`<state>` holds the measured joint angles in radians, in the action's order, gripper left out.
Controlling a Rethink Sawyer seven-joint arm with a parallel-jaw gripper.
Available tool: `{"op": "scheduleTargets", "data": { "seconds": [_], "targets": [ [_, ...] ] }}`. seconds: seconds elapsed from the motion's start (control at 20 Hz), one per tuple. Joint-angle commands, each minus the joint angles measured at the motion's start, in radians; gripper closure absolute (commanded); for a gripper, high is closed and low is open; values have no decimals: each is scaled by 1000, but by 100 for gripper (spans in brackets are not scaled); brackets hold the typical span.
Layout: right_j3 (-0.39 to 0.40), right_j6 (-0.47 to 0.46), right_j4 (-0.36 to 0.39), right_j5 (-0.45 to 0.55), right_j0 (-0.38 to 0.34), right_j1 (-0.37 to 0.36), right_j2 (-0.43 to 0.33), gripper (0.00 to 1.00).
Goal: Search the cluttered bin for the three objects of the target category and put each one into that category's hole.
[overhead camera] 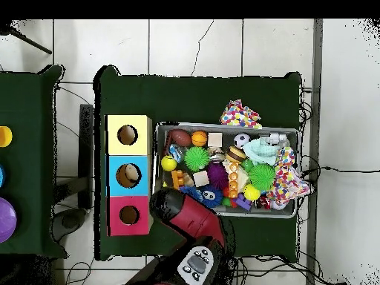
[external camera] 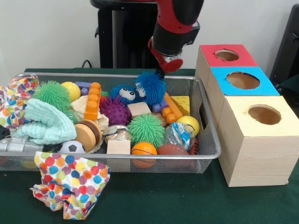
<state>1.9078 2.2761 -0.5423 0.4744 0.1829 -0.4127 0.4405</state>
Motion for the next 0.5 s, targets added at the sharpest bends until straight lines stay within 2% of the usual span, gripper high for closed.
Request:
{"op": "scheduleTargets", "data": {
  "seconds": [0.05,0.25,0.5],
  "targets": [
    [85,294,-99,-62,28,17,-141,100],
    [98,311,-131,-83,52,20,-144,100],
    [83,357,-158,-9,113,13,-97,100]
  ]
}}
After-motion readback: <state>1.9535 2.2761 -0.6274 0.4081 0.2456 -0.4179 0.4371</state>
